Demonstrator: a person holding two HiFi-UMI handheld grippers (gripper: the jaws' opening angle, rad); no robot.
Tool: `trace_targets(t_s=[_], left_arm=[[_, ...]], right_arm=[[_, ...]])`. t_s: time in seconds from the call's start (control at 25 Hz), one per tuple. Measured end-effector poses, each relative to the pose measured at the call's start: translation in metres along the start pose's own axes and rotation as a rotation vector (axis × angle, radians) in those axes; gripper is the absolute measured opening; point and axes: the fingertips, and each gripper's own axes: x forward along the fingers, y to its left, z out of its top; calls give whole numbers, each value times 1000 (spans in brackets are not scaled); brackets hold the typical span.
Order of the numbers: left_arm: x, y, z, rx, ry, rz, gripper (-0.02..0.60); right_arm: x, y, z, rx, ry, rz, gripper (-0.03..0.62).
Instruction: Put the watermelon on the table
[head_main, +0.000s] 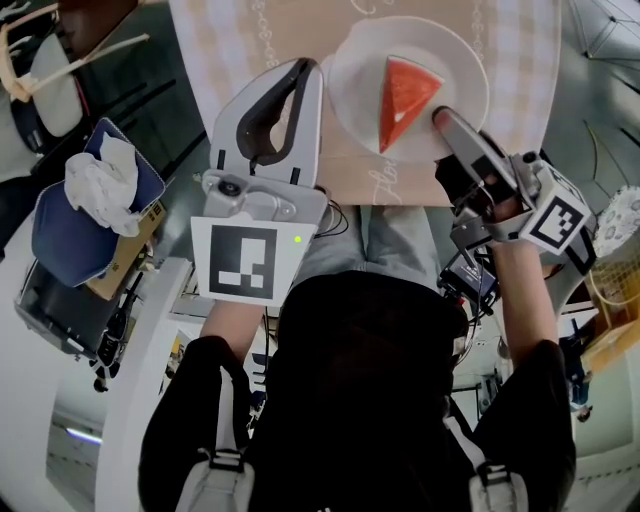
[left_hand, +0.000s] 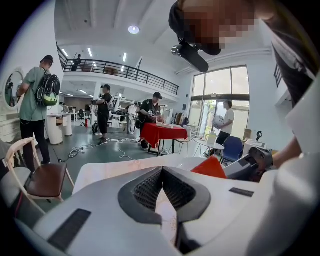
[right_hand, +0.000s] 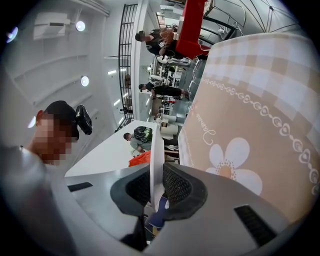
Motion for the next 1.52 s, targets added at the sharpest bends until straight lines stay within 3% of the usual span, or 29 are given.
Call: trace_targets(t_s=[1.0, 1.52], left_arm=[[37, 14, -55, -45, 100, 7, 11], [45, 15, -74, -59, 126, 8, 11]], right_arm=[[17, -95, -21, 118, 41, -32, 32], [20, -120, -32, 114, 97, -78, 32]])
